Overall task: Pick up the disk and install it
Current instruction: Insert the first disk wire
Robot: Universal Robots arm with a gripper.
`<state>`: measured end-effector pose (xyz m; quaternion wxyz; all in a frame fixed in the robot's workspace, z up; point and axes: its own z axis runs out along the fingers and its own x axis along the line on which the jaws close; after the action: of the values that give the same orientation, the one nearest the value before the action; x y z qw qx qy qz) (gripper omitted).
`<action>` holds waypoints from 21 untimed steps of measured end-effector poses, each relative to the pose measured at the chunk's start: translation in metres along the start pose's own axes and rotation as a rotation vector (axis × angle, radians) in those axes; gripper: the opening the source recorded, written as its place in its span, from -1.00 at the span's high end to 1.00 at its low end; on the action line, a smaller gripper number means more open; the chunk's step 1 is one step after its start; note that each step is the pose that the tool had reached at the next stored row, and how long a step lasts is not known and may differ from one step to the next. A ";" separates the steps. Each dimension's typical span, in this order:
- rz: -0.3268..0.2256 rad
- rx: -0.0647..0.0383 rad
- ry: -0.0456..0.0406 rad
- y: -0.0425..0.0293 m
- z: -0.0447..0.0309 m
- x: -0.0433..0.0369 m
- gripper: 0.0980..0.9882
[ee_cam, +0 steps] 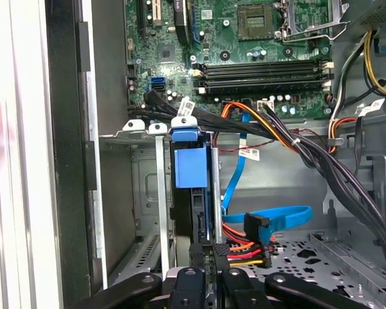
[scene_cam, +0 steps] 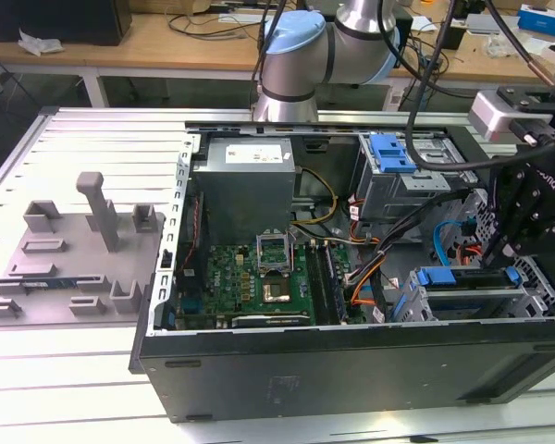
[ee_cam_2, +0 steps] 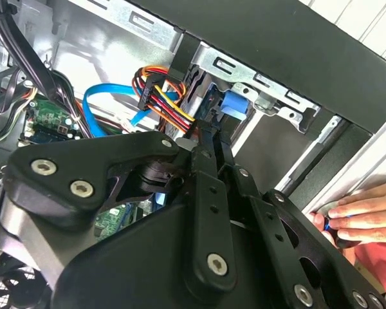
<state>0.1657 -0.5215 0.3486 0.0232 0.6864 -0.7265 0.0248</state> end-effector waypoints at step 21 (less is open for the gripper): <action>0.000 -0.001 0.0012 0.0000 0.0140 0.0001 0.84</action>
<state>0.1656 -0.5226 0.3347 0.0239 0.6863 -0.7265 0.0248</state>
